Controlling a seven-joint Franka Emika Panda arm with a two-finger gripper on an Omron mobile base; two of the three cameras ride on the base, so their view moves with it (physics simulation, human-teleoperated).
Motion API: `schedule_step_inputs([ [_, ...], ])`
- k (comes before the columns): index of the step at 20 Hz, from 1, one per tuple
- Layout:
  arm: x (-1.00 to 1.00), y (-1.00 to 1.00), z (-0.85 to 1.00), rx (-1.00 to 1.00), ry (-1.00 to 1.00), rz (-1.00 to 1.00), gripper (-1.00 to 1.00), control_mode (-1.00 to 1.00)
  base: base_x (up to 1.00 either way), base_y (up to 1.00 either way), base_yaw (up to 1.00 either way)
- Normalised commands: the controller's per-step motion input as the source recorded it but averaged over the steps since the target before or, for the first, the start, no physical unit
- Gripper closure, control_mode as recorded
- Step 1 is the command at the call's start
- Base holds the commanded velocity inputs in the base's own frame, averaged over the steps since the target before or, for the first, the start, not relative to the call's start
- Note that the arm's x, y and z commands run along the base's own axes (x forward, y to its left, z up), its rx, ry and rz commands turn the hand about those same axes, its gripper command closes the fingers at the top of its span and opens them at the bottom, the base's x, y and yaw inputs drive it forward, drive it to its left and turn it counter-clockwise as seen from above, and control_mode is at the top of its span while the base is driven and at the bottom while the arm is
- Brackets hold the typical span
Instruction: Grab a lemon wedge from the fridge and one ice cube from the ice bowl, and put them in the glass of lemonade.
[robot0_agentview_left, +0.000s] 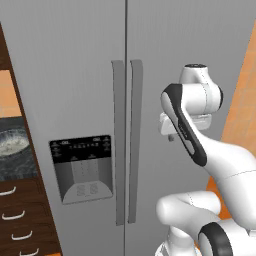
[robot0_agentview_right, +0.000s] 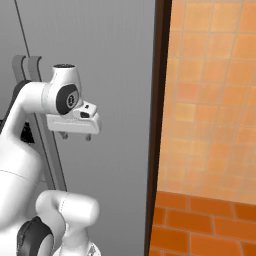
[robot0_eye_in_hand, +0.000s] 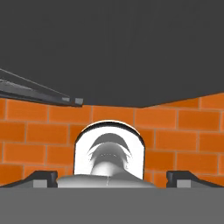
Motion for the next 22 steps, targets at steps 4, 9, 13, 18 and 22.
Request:
schedule_step_inputs([
  [4,0.00,0.00,0.00,0.00,0.00,0.00,-1.00,1.00,-0.04,0.01,0.00],
  [9,0.00,0.00,0.00,0.00,0.00,0.00,-1.00,1.00,-0.14,0.53,0.00],
  [13,0.00,0.00,0.00,0.00,0.00,0.00,-1.00,1.00,-0.09,0.71,0.02],
  [18,0.00,0.00,0.00,0.00,0.00,0.00,-1.00,1.00,-0.21,0.44,0.06],
  [22,0.00,0.00,0.00,0.00,0.00,0.00,-1.00,1.00,-0.38,0.00,0.00],
])
